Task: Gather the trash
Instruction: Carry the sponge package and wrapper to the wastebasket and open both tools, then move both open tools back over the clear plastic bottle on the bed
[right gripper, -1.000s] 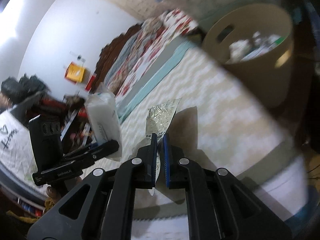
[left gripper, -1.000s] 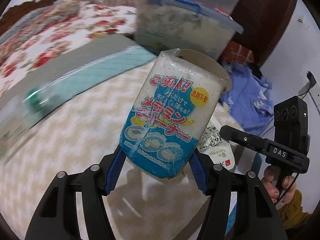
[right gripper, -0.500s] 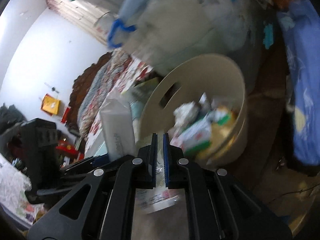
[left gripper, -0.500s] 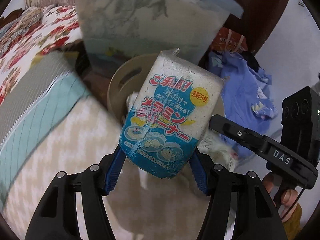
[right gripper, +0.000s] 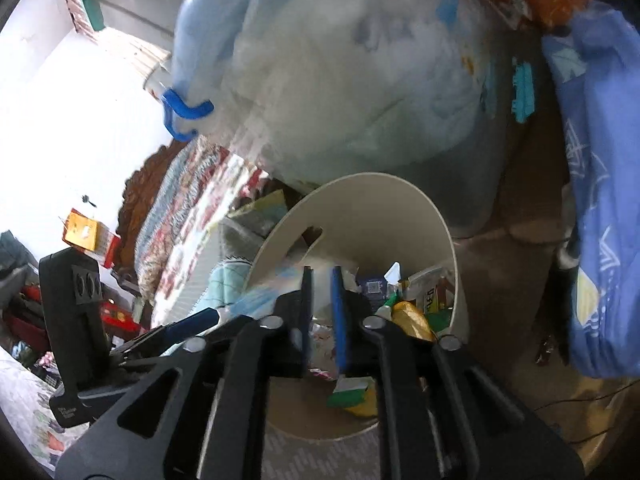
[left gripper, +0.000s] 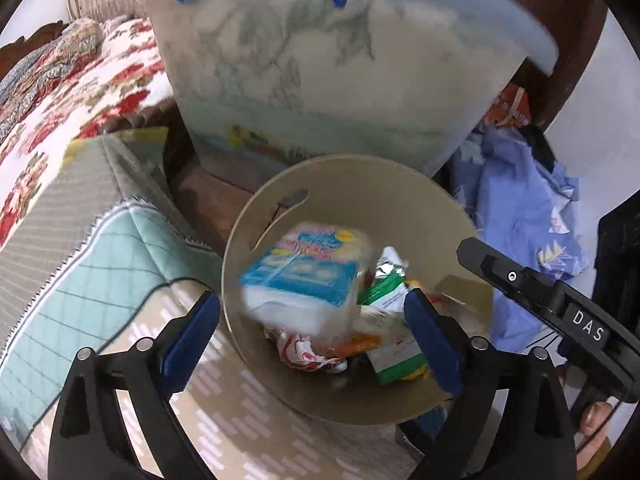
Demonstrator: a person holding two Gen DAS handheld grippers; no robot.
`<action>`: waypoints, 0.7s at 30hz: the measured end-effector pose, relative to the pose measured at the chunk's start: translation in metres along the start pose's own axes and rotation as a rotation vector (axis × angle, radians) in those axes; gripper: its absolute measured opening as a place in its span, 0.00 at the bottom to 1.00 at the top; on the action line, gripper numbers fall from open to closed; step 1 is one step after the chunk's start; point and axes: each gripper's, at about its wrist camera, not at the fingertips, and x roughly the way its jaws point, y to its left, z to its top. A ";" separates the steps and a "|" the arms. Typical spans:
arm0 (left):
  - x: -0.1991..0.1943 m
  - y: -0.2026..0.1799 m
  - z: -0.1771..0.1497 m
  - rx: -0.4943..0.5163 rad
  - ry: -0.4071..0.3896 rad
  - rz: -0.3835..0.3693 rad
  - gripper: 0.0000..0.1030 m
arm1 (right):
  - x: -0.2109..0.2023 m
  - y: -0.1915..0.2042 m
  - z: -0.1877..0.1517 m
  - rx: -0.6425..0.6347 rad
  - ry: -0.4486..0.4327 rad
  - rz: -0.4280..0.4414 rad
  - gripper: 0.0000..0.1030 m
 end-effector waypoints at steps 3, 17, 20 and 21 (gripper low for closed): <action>-0.027 0.003 -0.002 -0.013 -0.051 -0.010 0.87 | -0.019 0.008 -0.007 -0.013 -0.085 0.000 0.76; -0.208 0.129 -0.135 -0.185 -0.293 0.139 0.87 | -0.018 0.116 -0.079 -0.215 0.134 0.187 0.71; -0.242 0.182 -0.184 -0.258 -0.309 0.258 0.87 | -0.001 0.145 -0.103 -0.278 0.197 0.195 0.70; -0.250 0.199 -0.198 -0.292 -0.302 0.290 0.87 | 0.005 0.156 -0.111 -0.298 0.219 0.202 0.70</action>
